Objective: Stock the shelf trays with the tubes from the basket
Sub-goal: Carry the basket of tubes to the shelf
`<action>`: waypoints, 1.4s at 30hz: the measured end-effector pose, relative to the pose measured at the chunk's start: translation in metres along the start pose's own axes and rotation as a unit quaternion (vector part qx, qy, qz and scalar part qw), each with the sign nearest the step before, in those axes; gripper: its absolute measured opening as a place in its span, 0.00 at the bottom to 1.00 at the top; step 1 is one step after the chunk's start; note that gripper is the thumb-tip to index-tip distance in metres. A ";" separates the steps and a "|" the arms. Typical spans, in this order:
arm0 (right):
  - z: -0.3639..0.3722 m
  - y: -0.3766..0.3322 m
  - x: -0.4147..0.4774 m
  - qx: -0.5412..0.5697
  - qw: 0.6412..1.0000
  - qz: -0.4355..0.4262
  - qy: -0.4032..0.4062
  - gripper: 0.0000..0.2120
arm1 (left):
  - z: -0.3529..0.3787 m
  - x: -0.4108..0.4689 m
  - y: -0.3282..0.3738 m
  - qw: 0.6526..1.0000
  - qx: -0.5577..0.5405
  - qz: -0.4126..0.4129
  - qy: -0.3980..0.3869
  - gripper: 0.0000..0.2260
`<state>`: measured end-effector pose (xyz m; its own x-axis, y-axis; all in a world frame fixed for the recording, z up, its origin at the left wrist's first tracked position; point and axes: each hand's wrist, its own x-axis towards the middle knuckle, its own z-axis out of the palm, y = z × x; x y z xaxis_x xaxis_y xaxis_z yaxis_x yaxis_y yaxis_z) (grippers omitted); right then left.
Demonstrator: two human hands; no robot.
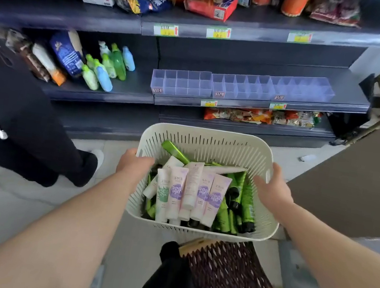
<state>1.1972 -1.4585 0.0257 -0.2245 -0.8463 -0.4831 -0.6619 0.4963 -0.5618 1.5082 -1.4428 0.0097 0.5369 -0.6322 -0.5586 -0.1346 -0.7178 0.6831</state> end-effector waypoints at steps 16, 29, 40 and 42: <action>0.025 -0.084 0.038 0.034 0.998 0.022 0.040 0.28 | -0.036 0.087 0.081 0.998 0.027 0.048 0.000 0.16; -0.003 -0.057 0.065 0.054 0.998 0.024 0.002 0.29 | 0.001 0.072 0.075 1.000 0.005 0.016 0.006 0.14; 0.023 -0.104 0.142 0.020 1.000 0.022 -0.001 0.26 | 0.017 0.152 0.080 0.999 0.022 -0.028 -0.021 0.17; 0.030 -0.118 0.158 0.020 0.999 0.026 -0.006 0.26 | 0.014 0.170 0.089 0.999 0.026 -0.037 -0.015 0.19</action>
<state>1.2610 -1.6453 -0.0043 -0.2491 -0.8171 -0.5198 -0.6199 0.5470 -0.5627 1.5760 -1.6177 -0.0311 0.5218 -0.5844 -0.6215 -0.1392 -0.7771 0.6138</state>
